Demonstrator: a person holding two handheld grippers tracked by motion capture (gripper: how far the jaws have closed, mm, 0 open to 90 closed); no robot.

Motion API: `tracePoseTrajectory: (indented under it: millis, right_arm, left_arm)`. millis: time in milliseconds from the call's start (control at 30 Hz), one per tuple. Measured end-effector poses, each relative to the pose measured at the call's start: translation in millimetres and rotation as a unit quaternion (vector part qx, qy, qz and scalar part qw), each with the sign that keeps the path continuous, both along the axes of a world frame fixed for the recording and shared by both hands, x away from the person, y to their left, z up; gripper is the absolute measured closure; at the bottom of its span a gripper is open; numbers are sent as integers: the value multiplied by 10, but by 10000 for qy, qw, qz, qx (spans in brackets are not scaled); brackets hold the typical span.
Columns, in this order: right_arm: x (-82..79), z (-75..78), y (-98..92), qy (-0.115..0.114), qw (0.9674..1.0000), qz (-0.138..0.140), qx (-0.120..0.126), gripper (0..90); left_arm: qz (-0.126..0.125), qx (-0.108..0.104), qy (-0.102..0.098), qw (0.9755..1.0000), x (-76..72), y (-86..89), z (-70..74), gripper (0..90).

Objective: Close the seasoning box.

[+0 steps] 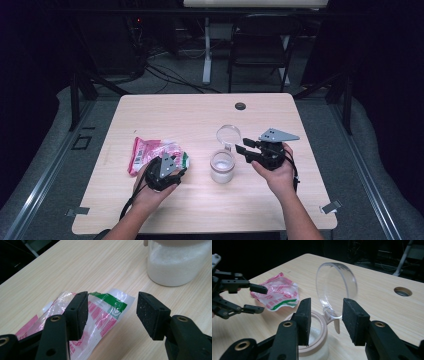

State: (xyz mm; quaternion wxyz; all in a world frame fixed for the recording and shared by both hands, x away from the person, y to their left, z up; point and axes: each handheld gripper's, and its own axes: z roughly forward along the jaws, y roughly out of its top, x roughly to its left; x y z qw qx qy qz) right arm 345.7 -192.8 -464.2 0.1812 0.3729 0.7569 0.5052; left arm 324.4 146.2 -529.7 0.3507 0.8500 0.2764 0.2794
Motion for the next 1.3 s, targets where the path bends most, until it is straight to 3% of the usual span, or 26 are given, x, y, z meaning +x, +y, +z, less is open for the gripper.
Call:
tracePoseTrajectory:
  millis: [333, 900, 1300]
  right_arm:
    - [136, -78, -87, 138, 9997, -188, 89, 563]
    - [414, -223, 8, 366, 9990, -109, 223, 552]
    - [496, -229, 82, 402, 9990, 13, 197, 554]
  left_arm:
    - [68, 5, -90, 9999, -63, 39, 15, 436]
    - [467, -86, -23, 9989, -166, 281, 6, 439]
    - [650, -133, 16, 9978, -213, 383, 3, 447]
